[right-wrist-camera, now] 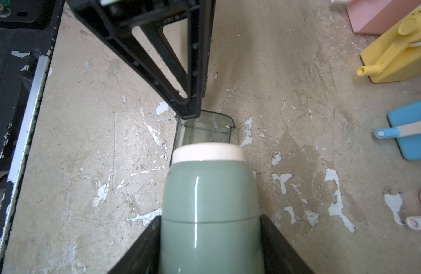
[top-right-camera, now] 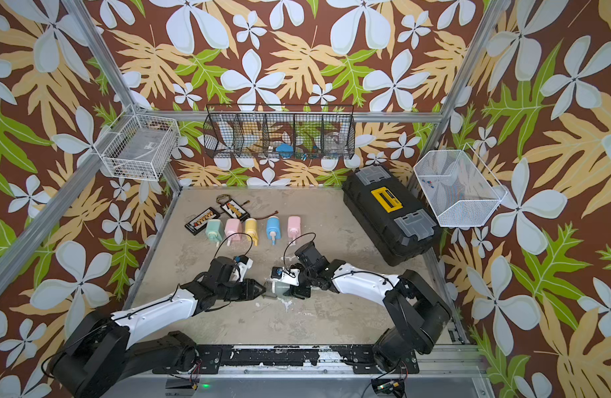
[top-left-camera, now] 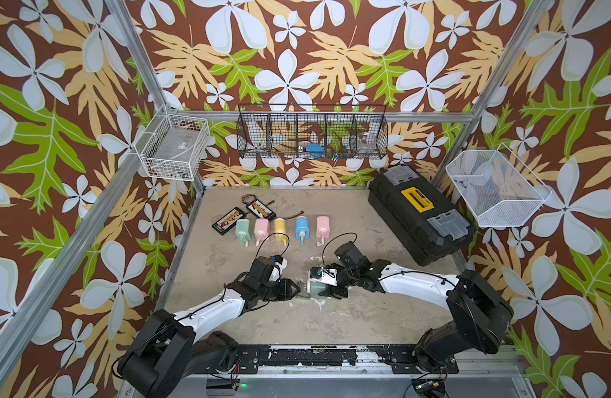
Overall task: Put the tray back into the pencil sharpener
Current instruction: Close the container of the pencil sharpener.
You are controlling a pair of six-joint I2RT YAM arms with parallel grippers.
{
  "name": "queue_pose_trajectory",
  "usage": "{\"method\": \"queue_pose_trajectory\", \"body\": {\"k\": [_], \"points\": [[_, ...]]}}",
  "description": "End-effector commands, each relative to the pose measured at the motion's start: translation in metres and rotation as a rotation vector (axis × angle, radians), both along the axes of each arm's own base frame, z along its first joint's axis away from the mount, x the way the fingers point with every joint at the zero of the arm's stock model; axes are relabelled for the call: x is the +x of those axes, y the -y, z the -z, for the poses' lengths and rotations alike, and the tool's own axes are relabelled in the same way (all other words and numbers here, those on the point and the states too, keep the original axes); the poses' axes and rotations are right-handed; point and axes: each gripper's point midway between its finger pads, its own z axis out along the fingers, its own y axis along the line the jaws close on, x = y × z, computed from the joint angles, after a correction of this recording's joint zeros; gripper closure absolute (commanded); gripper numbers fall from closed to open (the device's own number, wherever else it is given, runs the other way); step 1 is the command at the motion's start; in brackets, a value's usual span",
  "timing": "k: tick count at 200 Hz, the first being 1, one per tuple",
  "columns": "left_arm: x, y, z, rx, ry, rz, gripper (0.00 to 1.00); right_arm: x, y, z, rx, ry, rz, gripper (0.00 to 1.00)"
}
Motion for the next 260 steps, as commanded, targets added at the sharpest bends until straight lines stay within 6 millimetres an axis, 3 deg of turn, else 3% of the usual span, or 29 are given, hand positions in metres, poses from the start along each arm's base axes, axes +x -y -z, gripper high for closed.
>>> {"method": "queue_pose_trajectory", "body": {"k": [1,89,142,260], "points": [[0.009,-0.007,0.002,0.038,0.006,-0.055,0.59,-0.009,0.009,0.011,-0.045,-0.032,-0.004,0.38],[0.003,0.013,0.01,-0.051,-0.068,0.01,0.68,-0.019,0.007,0.011,-0.014,-0.08,-0.005,0.39],[-0.004,0.01,0.019,-0.055,-0.117,-0.013,0.7,-0.025,0.003,0.008,0.024,-0.1,0.003,0.39],[0.003,0.017,0.017,-0.053,-0.1,0.031,0.75,-0.014,-0.009,0.007,0.045,-0.065,0.007,0.39]]}}
